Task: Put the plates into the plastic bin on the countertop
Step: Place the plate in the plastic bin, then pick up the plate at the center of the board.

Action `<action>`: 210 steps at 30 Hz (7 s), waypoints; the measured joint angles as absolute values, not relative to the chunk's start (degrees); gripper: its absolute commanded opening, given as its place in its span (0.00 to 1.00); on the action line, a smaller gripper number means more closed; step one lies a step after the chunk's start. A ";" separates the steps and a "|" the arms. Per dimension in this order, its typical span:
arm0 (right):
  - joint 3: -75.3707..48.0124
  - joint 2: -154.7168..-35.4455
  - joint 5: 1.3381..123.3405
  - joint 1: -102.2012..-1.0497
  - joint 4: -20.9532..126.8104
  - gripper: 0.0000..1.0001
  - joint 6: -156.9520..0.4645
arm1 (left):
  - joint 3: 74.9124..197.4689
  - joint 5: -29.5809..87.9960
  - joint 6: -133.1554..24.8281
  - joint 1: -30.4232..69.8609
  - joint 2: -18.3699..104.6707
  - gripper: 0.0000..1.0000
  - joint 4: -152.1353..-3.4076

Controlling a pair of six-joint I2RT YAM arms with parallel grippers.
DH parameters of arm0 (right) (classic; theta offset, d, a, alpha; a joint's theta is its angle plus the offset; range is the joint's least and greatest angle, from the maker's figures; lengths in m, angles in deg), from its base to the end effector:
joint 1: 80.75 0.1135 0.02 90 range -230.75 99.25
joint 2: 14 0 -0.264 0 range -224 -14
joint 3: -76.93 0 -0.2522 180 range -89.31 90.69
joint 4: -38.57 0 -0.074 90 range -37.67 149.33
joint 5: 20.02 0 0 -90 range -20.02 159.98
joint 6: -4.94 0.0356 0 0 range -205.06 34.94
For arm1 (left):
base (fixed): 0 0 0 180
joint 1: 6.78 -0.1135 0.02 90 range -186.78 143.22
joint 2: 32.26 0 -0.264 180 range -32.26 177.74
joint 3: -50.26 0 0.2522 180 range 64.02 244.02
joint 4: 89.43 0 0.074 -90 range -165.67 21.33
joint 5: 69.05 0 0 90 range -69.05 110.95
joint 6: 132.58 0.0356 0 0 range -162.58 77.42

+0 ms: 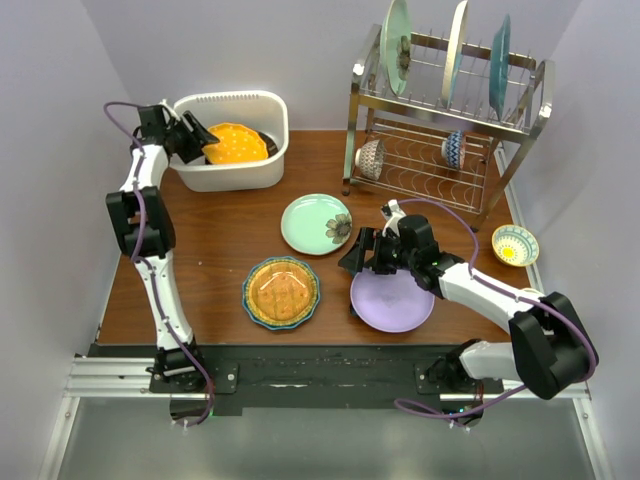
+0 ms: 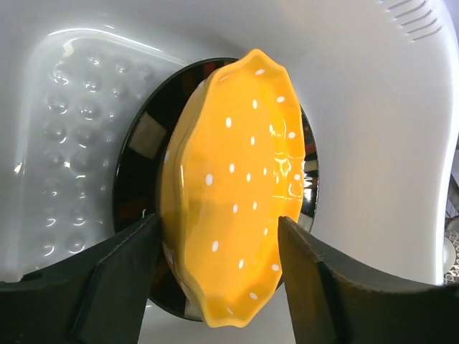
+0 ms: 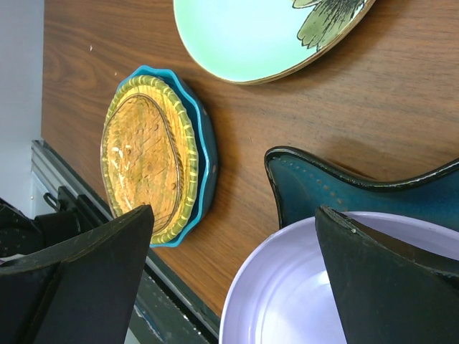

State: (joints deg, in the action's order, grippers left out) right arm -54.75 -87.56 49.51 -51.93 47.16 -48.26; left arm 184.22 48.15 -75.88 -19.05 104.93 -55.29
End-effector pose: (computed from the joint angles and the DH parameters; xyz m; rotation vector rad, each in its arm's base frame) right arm 0.2241 0.1375 0.1994 -0.0610 2.3094 1.0139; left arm 0.5404 0.1009 0.2146 -0.6147 2.1490 -0.7282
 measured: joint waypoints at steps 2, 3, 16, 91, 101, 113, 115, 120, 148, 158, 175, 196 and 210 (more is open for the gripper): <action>-54.75 -87.56 49.51 -51.93 47.16 0.98 -48.26 | 184.25 48.17 -75.71 -19.01 104.93 0.74 -55.26; -54.77 -87.56 49.51 -51.93 47.16 0.99 -48.26 | 184.31 48.15 -75.66 -18.97 104.91 0.74 -55.24; -54.83 -87.56 49.51 -51.93 47.19 0.99 -48.24 | 184.68 45.11 -74.46 -19.03 102.74 0.75 -53.60; -44.60 -101.07 51.08 -54.01 49.77 0.99 -49.03 | 120.97 51.12 -74.11 1.86 65.22 0.58 -73.58; -44.50 -102.90 50.89 -57.92 48.65 0.99 -49.05 | 120.25 52.21 -75.07 2.41 70.79 0.56 -77.16; -44.28 -102.90 49.62 -59.82 48.41 0.99 -49.07 | 118.61 55.51 -78.86 2.69 76.58 0.43 -85.45; -44.28 -102.90 49.47 -59.87 48.39 0.99 -49.07 | 118.41 56.39 -79.75 2.69 77.28 0.41 -86.93; -44.28 -102.90 49.45 -59.98 48.41 0.98 -49.07 | 117.71 58.49 -82.09 2.69 78.92 0.38 -91.24; -44.28 -102.90 49.45 -60.20 48.45 0.99 -49.51 | 116.18 60.82 -88.08 2.65 81.67 0.00 -97.80; -44.28 -102.90 49.21 -60.20 48.32 0.98 -49.73 | 115.13 61.13 -89.96 2.63 81.61 0.00 -99.22; -44.28 -102.88 48.75 -60.20 47.19 0.96 -49.75 | 113.91 60.37 -89.24 2.67 77.74 0.00 -94.98; -44.28 -98.66 47.74 -60.20 48.96 0.95 -51.21 | 117.19 58.86 -85.17 -2.29 69.76 0.00 -85.84; -41.72 -94.27 48.33 -60.20 56.17 0.92 -54.88 | 123.59 59.25 -82.99 -4.19 65.87 0.00 -78.02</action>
